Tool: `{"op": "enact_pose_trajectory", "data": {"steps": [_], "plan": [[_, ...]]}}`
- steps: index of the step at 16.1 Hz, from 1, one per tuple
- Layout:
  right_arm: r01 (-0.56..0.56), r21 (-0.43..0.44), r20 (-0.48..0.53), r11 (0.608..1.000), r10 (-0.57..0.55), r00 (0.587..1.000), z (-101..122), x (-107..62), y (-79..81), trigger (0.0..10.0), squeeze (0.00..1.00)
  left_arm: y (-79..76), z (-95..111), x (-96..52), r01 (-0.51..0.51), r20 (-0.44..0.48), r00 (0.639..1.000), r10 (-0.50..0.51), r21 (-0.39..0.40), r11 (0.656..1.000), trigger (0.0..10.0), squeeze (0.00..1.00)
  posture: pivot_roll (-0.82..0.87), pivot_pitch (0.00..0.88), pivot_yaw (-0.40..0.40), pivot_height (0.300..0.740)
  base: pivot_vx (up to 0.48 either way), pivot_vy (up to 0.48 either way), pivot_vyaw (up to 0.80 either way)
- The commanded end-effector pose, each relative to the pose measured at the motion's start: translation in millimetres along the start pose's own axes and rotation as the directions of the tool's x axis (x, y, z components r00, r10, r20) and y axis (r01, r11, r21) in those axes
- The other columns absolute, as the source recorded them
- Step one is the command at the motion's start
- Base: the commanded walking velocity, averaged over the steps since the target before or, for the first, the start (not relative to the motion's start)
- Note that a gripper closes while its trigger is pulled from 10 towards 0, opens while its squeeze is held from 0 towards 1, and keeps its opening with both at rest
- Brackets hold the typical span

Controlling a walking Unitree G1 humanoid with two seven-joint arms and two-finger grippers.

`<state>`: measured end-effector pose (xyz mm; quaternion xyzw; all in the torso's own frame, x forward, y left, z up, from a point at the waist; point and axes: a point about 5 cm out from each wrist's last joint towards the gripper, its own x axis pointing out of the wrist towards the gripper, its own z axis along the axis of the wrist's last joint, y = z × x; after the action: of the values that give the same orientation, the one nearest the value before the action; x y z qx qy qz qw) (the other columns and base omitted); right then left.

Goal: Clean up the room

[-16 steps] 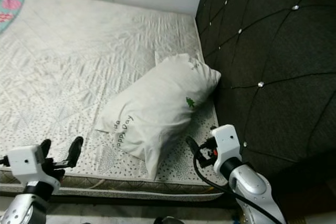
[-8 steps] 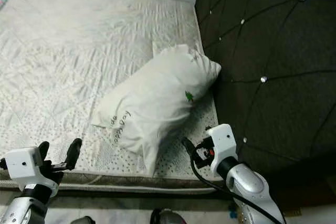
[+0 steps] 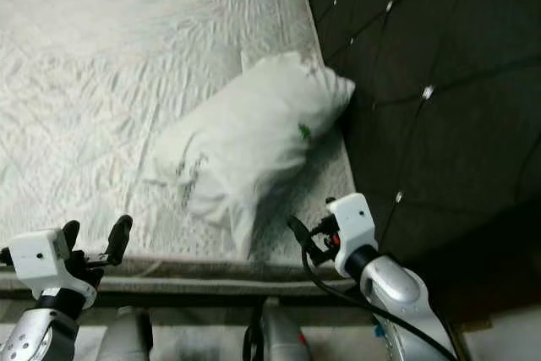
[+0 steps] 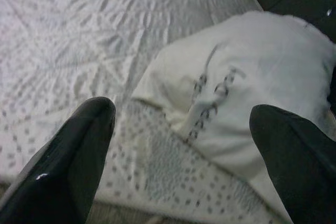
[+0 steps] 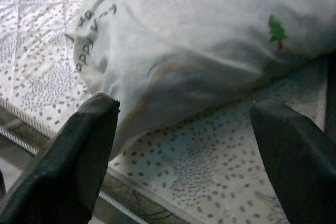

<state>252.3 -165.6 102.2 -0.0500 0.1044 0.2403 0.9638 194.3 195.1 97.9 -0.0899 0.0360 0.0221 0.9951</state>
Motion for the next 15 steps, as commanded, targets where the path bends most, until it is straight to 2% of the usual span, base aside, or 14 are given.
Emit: {"op": "enact_pose_trajectory", "data": {"steps": [1,5,8,12,15], "plan": [[0.005,-0.003,-0.010,1.000,-0.005,1.000,-3,-0.5,-3.1,10.0,0.00,0.1,-3,-1.3,-0.009,-0.014,1.000,0.009,0.003,1.000,10.0,0.00,-0.07,0.199,-0.157,0.610,0.000,0.000,0.00],[-0.017,-0.011,-0.008,1.000,0.017,1.000,-3,3.7,-0.7,10.0,0.00,1.0,-2,0.3,-0.018,-0.007,1.000,0.018,0.009,1.000,10.0,0.00,-0.07,0.198,-0.159,0.610,0.000,0.000,0.00],[-0.031,-0.008,0.001,0.999,0.031,1.000,-2,6.1,1.6,10.0,0.00,1.1,0,1.5,-0.018,-0.003,1.000,0.018,0.010,1.000,10.0,0.00,-0.06,0.196,-0.155,0.580,0.000,0.000,0.00],[-0.023,-0.008,0.021,1.000,0.023,1.000,0,11.0,0.1,10.0,0.00,0.7,1,6.8,-0.015,0.006,1.000,0.015,0.014,1.000,10.0,0.00,-0.06,0.180,-0.148,0.580,0.000,0.000,0.00],[-0.047,-0.051,0.041,0.998,0.049,0.998,5,16.4,3.0,10.0,0.00,0.7,3,9.3,-0.013,0.014,1.000,0.013,0.014,1.000,10.0,0.00,-0.05,0.171,-0.149,0.580,0.000,0.000,0.00]]}}
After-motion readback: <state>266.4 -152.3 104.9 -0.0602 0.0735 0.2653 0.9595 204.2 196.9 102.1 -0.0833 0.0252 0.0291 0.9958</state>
